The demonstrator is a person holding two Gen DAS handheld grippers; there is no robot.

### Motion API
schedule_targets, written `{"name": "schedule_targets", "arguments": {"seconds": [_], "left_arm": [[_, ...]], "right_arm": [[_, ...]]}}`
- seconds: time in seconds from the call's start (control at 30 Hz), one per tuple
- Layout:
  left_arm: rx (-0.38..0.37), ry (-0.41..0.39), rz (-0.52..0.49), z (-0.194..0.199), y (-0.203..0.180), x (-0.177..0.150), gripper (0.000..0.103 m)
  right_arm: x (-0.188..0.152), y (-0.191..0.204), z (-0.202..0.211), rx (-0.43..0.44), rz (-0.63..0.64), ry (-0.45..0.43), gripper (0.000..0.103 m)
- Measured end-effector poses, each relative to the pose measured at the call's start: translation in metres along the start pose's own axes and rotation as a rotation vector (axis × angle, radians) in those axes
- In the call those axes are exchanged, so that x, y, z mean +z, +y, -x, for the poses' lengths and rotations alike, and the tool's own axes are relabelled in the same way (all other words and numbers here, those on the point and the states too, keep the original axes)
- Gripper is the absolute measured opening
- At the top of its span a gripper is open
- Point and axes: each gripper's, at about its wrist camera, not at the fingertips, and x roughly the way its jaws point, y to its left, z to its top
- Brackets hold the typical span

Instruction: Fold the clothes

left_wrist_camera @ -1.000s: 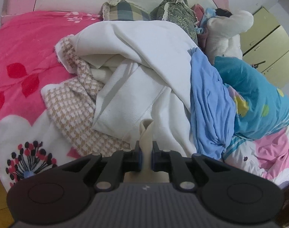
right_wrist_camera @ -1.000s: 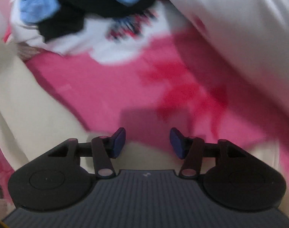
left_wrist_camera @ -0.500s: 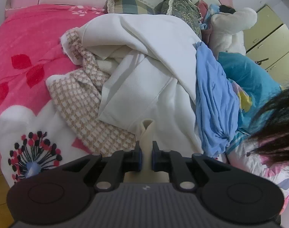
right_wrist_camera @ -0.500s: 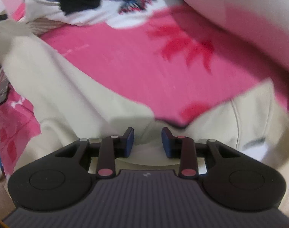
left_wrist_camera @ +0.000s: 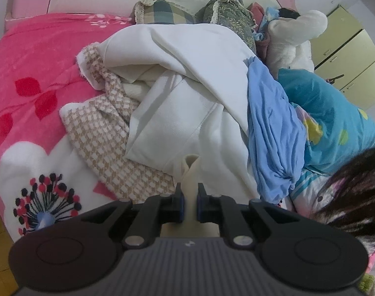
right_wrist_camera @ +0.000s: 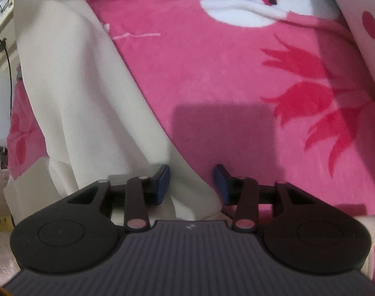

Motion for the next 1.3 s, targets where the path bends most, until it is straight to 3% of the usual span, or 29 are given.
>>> {"name": "schedule_targets", "arguments": {"seconds": [0.03,0.07,0.2,0.3,0.37,0.47,0.57,0.77,0.87,0.93,0.97,1.0,1.03,1.13,1.3], "left_arm": [[0.001,-0.004,0.000,-0.001,-0.001,0.000,0.010],[0.001,-0.010,-0.001,-0.002,-0.002,0.001,0.010],[-0.023,-0.055,-0.037,0.000,-0.014,0.009,0.010],[-0.055,-0.102,-0.088,0.002,-0.029,0.016,0.010],[-0.053,-0.122,-0.114,-0.005,-0.035,0.019,0.010],[-0.009,-0.130,-0.165,-0.028,-0.041,0.016,0.010],[0.027,-0.113,-0.205,-0.050,-0.046,0.012,0.010],[0.057,-0.134,-0.273,-0.066,-0.053,0.016,0.010],[0.077,-0.142,-0.288,-0.074,-0.054,0.020,0.013],[0.088,-0.134,-0.247,-0.078,-0.052,0.024,0.024],[0.093,-0.129,-0.227,-0.080,-0.051,0.025,0.026],[0.098,-0.125,-0.207,-0.081,-0.050,0.027,0.034],[0.103,-0.120,-0.187,-0.083,-0.048,0.029,0.046],[0.097,-0.148,-0.147,-0.071,-0.051,0.037,0.055],[0.043,-0.161,-0.124,-0.036,-0.069,0.040,0.062]], "right_arm": [[0.001,0.006,0.001,-0.021,0.029,0.001,0.007],[0.001,0.013,0.004,-0.049,0.059,-0.007,0.003],[-0.003,0.030,0.042,-0.200,0.055,-0.181,0.001],[-0.016,0.035,0.082,-0.397,-0.050,-0.387,0.001],[-0.025,0.035,0.085,-0.513,-0.109,-0.463,0.001],[-0.030,0.031,0.058,-0.623,-0.165,-0.491,0.001],[-0.027,0.030,0.025,-0.701,-0.139,-0.477,0.001],[-0.024,0.033,0.017,-0.806,-0.120,-0.527,0.001],[-0.014,0.025,-0.014,-0.816,-0.102,-0.489,0.002],[-0.007,0.013,-0.028,-0.774,-0.152,-0.454,0.002],[-0.006,0.010,-0.024,-0.756,-0.194,-0.479,0.005],[-0.007,0.005,-0.017,-0.728,-0.247,-0.504,0.008],[-0.009,-0.001,-0.006,-0.680,-0.324,-0.529,0.017],[-0.027,-0.022,0.032,-0.551,-0.574,-0.638,0.044],[-0.074,-0.015,0.089,-0.437,-0.818,-0.764,0.044]]}}
